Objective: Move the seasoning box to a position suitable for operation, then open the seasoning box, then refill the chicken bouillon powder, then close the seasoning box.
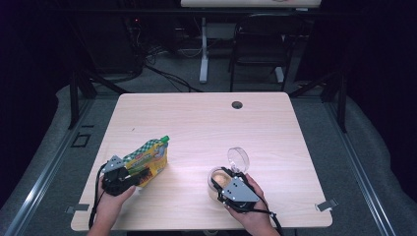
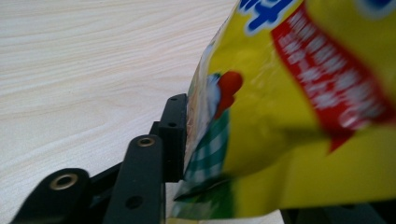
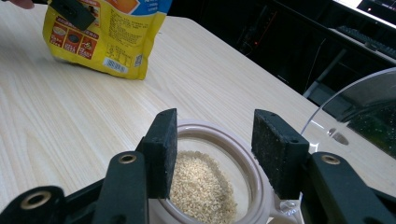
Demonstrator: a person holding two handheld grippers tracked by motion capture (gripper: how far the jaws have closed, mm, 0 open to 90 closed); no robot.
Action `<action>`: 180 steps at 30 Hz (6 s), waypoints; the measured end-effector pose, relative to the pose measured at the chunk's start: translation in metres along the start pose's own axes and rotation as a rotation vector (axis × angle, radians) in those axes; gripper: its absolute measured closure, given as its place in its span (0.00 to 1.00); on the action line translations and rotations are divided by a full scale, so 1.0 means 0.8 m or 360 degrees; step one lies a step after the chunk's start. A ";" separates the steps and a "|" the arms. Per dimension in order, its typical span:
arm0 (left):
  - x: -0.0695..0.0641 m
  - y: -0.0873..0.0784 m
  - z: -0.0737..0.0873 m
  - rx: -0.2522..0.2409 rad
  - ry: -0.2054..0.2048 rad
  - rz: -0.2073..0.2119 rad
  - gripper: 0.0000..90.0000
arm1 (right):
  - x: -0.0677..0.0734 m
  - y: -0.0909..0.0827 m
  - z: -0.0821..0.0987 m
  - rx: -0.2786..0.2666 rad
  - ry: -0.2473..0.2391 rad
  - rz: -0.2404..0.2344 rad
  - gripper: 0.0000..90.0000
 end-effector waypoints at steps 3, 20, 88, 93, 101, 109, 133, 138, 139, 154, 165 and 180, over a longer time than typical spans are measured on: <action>0.001 -0.002 0.001 -0.0016 -0.0020 -0.0003 0.65 | 0.000 0.000 0.000 -0.0001 0.0013 -0.0006 0.56; -0.007 -0.012 0.015 -0.0011 -0.0009 -0.0014 0.46 | -0.003 -0.002 0.000 -0.0003 0.0064 -0.0052 0.54; -0.029 -0.039 0.031 -0.0034 0.0002 -0.0063 0.43 | -0.019 -0.022 -0.004 -0.0001 0.0220 -0.0140 0.55; -0.027 -0.033 0.036 -0.0050 -0.0018 -0.0051 0.43 | -0.028 -0.031 -0.005 0.0004 0.0278 -0.0172 0.57; -0.028 -0.033 0.035 -0.0049 0.0027 -0.0049 0.42 | -0.037 -0.041 -0.008 0.0038 0.0332 -0.0246 0.65; -0.029 -0.031 0.035 -0.0049 0.0030 -0.0045 0.43 | -0.044 -0.047 -0.008 0.0090 0.0342 -0.0259 0.79; -0.027 -0.029 0.034 -0.0050 0.0032 -0.0056 0.43 | -0.058 -0.058 -0.009 0.0105 0.0368 -0.0257 0.90; -0.026 -0.031 0.034 -0.0051 0.0037 -0.0062 0.43 | -0.065 -0.064 -0.010 0.0087 0.0395 -0.0254 0.92; -0.026 -0.031 0.033 -0.0054 0.0035 -0.0064 0.43 | -0.067 -0.066 -0.010 0.0086 0.0400 -0.0250 0.93; -0.026 -0.031 0.034 -0.0040 0.0031 -0.0067 0.43 | -0.091 -0.080 -0.008 0.0094 0.0481 -0.0244 0.95; -0.024 -0.030 0.034 -0.0041 0.0032 -0.0067 0.43 | -0.105 -0.087 -0.005 0.0151 0.0522 -0.0248 0.96; -0.025 -0.032 0.035 -0.0045 0.0031 -0.0076 0.43 | -0.129 -0.097 0.005 0.0137 0.0631 -0.0135 1.00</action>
Point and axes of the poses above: each handheld gripper's, and its own axes: y roughly forward along the jaws, z roughly out of its underside, x roughly to its left, the point moved 2 cm from there along y, roughly forward along the jaws, and after that the axes turned 6 degrees about x, right-handed, at the moved point
